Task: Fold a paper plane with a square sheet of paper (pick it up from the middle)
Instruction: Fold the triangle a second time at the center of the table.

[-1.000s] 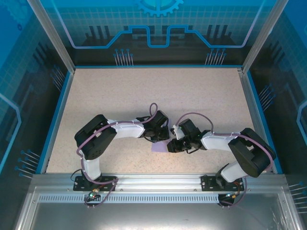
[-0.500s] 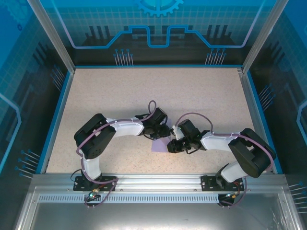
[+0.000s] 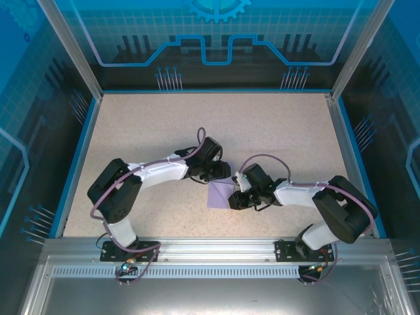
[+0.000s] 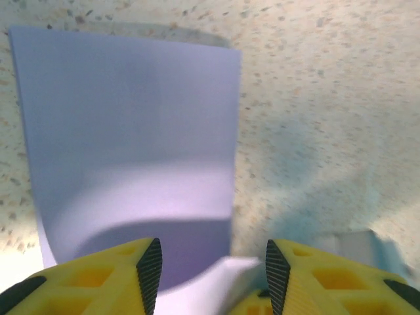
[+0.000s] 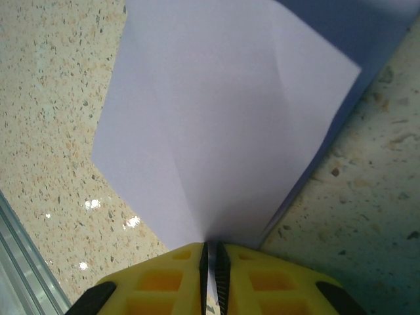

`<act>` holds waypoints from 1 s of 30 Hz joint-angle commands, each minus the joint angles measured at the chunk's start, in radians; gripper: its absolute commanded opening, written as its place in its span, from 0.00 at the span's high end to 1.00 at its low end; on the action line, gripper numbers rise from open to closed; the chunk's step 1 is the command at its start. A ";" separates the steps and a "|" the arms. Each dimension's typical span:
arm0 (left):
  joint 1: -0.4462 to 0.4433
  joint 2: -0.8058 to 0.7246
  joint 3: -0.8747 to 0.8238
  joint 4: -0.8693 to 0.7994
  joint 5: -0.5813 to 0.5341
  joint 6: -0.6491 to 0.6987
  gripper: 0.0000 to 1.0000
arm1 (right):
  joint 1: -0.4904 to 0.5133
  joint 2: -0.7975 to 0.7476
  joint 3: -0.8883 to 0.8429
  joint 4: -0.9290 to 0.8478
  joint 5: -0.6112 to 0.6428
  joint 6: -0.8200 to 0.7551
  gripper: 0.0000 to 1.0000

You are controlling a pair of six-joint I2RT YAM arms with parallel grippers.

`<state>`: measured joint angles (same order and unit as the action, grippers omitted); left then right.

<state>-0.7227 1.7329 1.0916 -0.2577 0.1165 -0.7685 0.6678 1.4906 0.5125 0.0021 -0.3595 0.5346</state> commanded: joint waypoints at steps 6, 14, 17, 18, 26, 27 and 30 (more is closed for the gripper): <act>-0.013 -0.141 -0.091 -0.053 0.067 0.029 0.55 | 0.030 0.064 -0.025 -0.098 0.098 -0.024 0.84; -0.054 -0.087 -0.153 0.059 0.169 0.014 0.67 | 0.031 0.057 -0.011 -0.120 0.099 -0.029 0.84; -0.055 -0.060 -0.174 0.117 0.180 0.000 0.71 | 0.036 0.057 -0.007 -0.124 0.099 -0.029 0.84; -0.054 -0.047 -0.174 0.135 0.190 -0.004 0.72 | 0.039 0.057 -0.006 -0.128 0.102 -0.027 0.84; -0.054 0.018 -0.191 0.191 0.219 -0.005 0.76 | 0.044 0.046 -0.002 -0.150 0.111 -0.026 0.84; -0.054 0.021 -0.193 0.186 0.215 -0.001 0.76 | 0.044 0.046 0.000 -0.153 0.113 -0.026 0.84; -0.051 0.035 -0.191 0.168 0.199 0.019 0.76 | 0.042 0.047 0.004 -0.160 0.118 -0.028 0.84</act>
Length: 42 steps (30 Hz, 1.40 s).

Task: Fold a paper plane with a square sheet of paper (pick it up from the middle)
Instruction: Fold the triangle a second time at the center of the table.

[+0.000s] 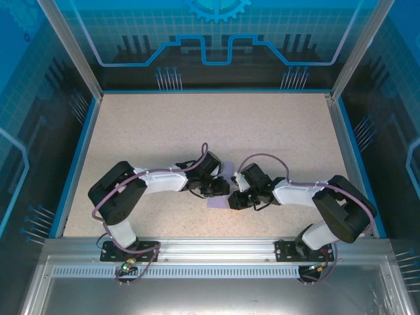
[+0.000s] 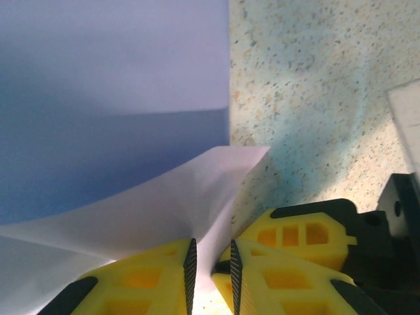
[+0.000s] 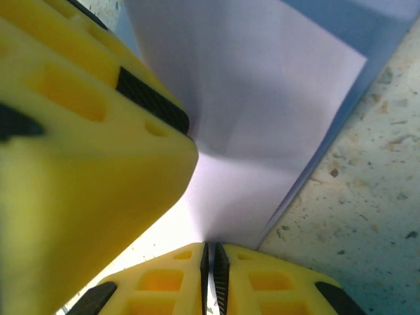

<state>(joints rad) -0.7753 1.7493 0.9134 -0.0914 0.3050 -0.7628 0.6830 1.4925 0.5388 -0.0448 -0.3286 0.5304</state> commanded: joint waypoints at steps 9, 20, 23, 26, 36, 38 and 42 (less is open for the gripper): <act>0.013 0.042 0.002 -0.046 -0.071 0.043 0.77 | 0.030 0.041 -0.029 -0.128 0.094 -0.029 0.84; 0.040 0.072 0.022 -0.076 -0.103 0.075 0.77 | 0.032 0.041 -0.036 -0.131 0.094 -0.030 0.84; 0.052 0.080 0.027 -0.090 -0.110 0.083 0.77 | 0.035 0.042 -0.039 -0.129 0.094 -0.031 0.85; 0.064 0.079 0.027 -0.100 -0.121 0.089 0.78 | 0.036 0.044 -0.043 -0.128 0.096 -0.030 0.85; 0.105 0.086 0.044 -0.130 -0.143 0.114 0.77 | 0.047 0.058 -0.036 -0.137 0.102 -0.034 0.86; 0.114 0.087 0.048 -0.135 -0.146 0.118 0.77 | 0.049 0.060 -0.035 -0.140 0.105 -0.034 0.86; 0.133 0.100 0.059 -0.146 -0.155 0.129 0.77 | 0.055 0.058 -0.034 -0.148 0.111 -0.033 0.86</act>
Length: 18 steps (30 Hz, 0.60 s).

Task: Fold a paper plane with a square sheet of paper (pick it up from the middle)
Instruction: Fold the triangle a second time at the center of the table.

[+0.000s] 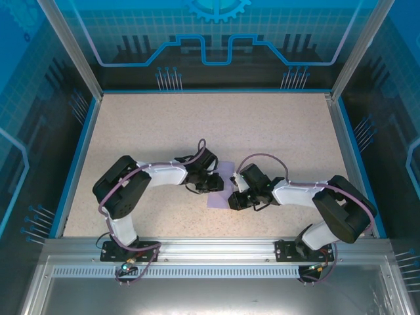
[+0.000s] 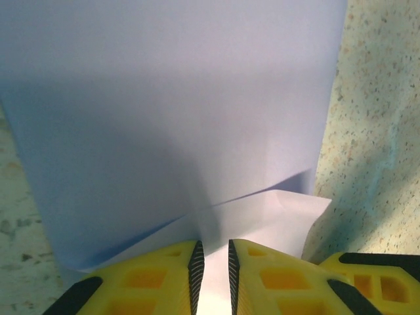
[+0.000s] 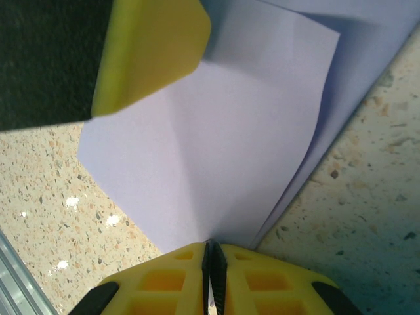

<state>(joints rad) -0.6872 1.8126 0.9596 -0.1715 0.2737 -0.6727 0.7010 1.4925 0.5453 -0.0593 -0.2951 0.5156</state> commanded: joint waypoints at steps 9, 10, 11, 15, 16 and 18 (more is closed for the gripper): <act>0.076 0.060 0.034 -0.097 -0.153 0.068 0.78 | 0.039 0.052 -0.038 -0.142 0.079 -0.018 0.86; 0.078 0.062 0.037 -0.101 -0.157 0.069 0.78 | 0.039 0.051 -0.038 -0.144 0.079 -0.019 0.86; 0.081 0.062 0.039 -0.100 -0.159 0.071 0.78 | 0.040 0.048 -0.035 -0.147 0.080 -0.018 0.86; 0.084 0.073 0.046 -0.105 -0.167 0.076 0.77 | 0.040 0.047 -0.029 -0.154 0.079 -0.019 0.86; 0.084 0.077 0.047 -0.107 -0.167 0.077 0.77 | 0.040 0.046 -0.028 -0.155 0.080 -0.020 0.86; 0.084 0.086 0.044 -0.108 -0.166 0.079 0.78 | 0.040 0.040 -0.024 -0.161 0.077 -0.018 0.86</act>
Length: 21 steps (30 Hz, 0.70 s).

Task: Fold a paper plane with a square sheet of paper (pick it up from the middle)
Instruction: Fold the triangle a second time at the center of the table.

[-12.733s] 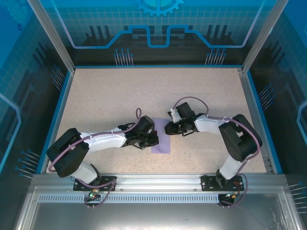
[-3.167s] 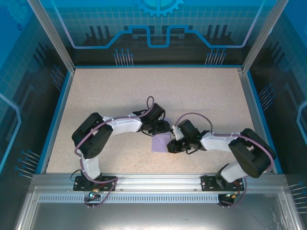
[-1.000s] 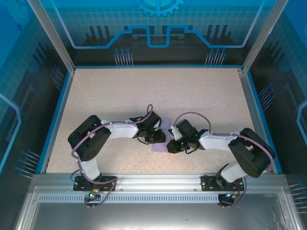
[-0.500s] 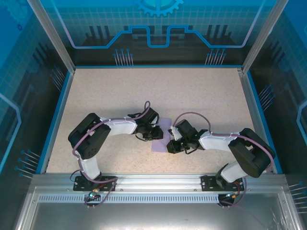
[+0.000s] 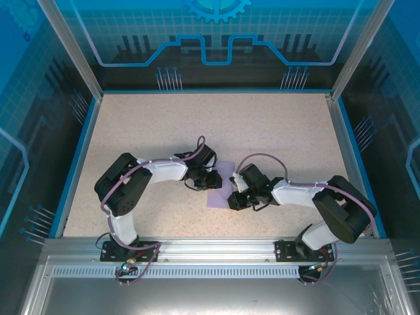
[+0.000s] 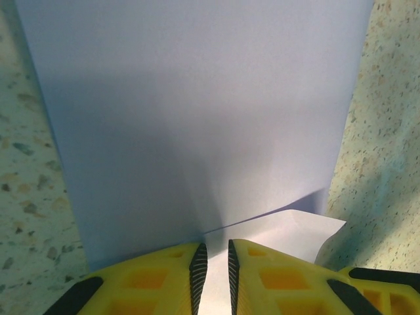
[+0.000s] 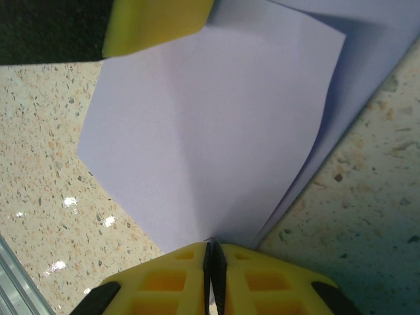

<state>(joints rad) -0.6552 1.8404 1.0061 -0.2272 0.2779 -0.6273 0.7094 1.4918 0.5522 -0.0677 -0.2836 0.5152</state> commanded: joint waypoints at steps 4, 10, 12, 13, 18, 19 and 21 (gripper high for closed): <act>0.054 0.067 -0.012 -0.041 -0.159 0.030 0.78 | 0.032 -0.002 -0.008 -0.166 0.049 -0.007 0.85; 0.054 0.074 -0.020 -0.029 -0.134 0.031 0.78 | 0.033 -0.110 0.059 -0.179 0.015 0.030 0.84; 0.051 0.078 -0.021 -0.020 -0.120 0.031 0.78 | 0.032 -0.123 0.080 -0.141 -0.014 0.055 0.84; 0.052 0.081 -0.023 -0.016 -0.113 0.029 0.78 | 0.033 -0.121 0.091 -0.122 -0.023 0.065 0.84; 0.052 0.086 -0.026 0.001 -0.092 0.030 0.78 | 0.032 -0.055 0.151 -0.065 -0.026 0.069 0.84; 0.052 0.088 -0.026 0.002 -0.088 0.032 0.78 | 0.032 -0.028 0.167 -0.050 -0.030 0.067 0.84; 0.052 0.086 -0.027 0.003 -0.084 0.033 0.78 | 0.032 0.025 0.182 -0.015 -0.047 0.061 0.85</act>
<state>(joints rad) -0.6178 1.8580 1.0077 -0.1673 0.2764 -0.6250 0.7269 1.4570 0.7048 -0.1295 -0.2993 0.5694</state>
